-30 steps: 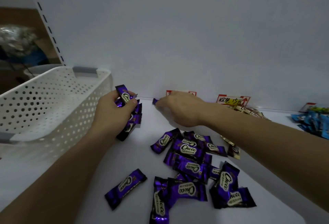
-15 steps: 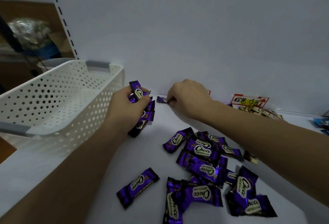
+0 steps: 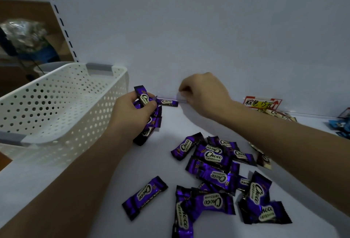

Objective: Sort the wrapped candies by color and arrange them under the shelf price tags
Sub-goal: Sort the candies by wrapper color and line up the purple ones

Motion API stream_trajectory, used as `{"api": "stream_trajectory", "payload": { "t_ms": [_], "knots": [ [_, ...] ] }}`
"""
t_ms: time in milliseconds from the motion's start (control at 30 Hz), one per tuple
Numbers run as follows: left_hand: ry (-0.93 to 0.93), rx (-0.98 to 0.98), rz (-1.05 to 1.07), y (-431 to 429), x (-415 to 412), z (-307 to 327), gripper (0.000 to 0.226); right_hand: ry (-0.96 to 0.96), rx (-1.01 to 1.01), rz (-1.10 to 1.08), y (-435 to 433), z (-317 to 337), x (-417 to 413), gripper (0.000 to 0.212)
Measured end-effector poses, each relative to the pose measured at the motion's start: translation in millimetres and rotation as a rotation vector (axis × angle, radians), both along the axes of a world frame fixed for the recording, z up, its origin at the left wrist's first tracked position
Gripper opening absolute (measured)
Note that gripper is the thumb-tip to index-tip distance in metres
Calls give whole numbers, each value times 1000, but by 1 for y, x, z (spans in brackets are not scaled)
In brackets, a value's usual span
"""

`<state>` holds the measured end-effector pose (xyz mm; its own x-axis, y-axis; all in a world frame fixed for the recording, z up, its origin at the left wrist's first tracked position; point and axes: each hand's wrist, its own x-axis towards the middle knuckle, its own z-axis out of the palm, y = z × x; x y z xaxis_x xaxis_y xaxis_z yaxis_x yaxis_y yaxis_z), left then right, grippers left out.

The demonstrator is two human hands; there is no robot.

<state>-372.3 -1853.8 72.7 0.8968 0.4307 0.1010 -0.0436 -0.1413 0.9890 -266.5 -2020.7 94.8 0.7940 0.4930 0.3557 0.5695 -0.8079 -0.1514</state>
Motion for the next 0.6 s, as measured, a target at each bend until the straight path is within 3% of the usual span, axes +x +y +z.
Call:
{"api": "stream_trajectory", "payload": {
  "t_ms": [233, 400, 600],
  "knots": [
    [-41, 14, -57, -4, 1, -1, 13, -23, -234, -94, -58, -7, -13, 13],
    [-59, 8, -74, -4, -1, 3, 13, 25, -94, 12, -53, -13, -15, 20],
    [-49, 6, -70, -3, -1, 2, 14, -39, -71, 54, -29, -20, -6, 19]
  ]
}}
